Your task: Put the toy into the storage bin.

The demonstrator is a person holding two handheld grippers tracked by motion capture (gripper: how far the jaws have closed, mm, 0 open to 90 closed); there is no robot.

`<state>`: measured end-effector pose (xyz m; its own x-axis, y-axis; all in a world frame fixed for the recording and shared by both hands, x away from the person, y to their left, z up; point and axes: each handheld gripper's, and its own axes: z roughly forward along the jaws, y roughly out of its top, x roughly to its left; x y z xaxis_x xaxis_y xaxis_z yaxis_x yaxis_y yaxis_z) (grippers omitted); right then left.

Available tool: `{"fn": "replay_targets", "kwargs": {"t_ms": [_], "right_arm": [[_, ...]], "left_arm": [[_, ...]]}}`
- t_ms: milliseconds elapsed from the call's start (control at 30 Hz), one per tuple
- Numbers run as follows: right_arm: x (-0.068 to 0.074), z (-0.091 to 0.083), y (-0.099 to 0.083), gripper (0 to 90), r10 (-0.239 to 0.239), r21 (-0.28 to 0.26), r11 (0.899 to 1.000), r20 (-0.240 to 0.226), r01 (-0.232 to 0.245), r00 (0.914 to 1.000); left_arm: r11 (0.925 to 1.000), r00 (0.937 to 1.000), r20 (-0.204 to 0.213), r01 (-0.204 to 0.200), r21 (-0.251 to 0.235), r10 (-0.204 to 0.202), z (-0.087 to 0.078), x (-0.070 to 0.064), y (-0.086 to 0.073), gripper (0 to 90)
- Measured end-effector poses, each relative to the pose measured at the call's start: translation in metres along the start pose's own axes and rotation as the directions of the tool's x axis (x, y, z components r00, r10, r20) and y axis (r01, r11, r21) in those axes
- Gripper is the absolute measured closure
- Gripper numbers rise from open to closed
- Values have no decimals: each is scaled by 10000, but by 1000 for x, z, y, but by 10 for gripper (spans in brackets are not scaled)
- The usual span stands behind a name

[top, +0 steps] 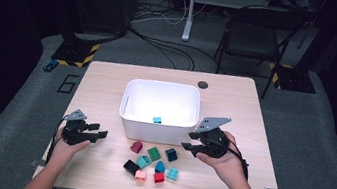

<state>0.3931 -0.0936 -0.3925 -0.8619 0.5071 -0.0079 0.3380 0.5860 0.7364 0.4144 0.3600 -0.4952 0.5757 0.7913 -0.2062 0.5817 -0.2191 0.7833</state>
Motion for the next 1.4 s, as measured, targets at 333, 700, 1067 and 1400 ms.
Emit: {"fn": "replay_targets", "kwargs": {"t_ms": [333,700,1067,1400], "right_arm": [[6,29,-21,538,152,237,9996,-14,-152,9999],[6,55,-42,535,526,387,9978,210,-533,9984],[9,78,-48,517,591,638,9961,266,-607,9979],[12,95,-49,466,565,977,9934,419,-604,9975]], "left_arm": [[10000,10000,7,13,1,-13,0,0,0,421],[10000,10000,-42,14,-94,-14,1,0,-1,421],[10000,10000,11,20,3,-20,0,1,0,421],[10000,10000,-2,-38,3,38,0,1,-1,421]]}}
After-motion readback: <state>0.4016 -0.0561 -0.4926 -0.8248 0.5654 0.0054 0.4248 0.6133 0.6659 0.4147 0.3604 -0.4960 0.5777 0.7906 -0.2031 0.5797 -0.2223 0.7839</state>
